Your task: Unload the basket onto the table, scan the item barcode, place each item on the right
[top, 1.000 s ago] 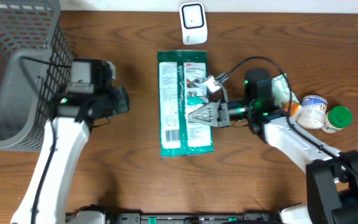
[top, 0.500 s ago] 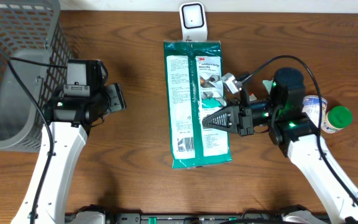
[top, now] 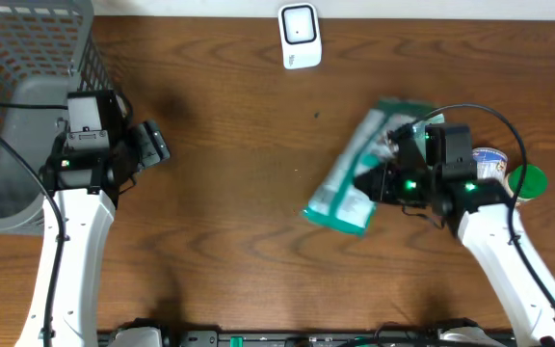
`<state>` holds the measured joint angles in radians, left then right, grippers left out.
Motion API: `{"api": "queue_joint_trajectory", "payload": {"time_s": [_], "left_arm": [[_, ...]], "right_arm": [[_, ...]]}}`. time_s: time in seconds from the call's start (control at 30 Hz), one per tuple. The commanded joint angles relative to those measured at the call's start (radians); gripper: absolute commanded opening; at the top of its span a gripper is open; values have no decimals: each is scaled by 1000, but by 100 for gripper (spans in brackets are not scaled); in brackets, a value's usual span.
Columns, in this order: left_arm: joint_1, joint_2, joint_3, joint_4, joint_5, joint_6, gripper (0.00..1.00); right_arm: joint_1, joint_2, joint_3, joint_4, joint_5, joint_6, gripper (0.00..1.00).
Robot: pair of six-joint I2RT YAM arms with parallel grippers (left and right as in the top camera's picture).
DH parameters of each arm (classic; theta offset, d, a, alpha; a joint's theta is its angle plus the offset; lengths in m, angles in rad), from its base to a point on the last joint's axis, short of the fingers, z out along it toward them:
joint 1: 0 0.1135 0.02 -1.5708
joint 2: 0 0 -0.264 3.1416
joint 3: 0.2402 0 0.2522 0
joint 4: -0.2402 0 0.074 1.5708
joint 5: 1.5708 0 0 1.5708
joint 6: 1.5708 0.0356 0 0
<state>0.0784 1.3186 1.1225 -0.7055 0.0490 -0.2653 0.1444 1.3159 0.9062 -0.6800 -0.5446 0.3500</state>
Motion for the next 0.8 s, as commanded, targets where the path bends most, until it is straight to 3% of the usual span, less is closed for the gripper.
{"api": "queue_joint_trajectory", "payload": {"time_s": [0.0, 0.13, 0.33, 0.53, 0.67, 0.77], "left_arm": [[4, 5, 0, 0, -9, -2, 84], [4, 5, 0, 0, -9, -2, 84], [4, 5, 0, 0, -9, -2, 84], [4, 5, 0, 0, -9, -2, 84], [4, 5, 0, 0, -9, -2, 84], [4, 5, 0, 0, -9, -2, 84]], "right_arm": [[7, -15, 245, -178, 361, -207, 1], [29, -14, 549, -441, 560, -299, 1], [113, 10, 775, -479, 756, -420, 1], [256, 122, 904, -308, 966, -605, 1], [344, 232, 928, -269, 1130, -895, 1], [409, 352, 929, -128, 1363, -1093, 1]]}}
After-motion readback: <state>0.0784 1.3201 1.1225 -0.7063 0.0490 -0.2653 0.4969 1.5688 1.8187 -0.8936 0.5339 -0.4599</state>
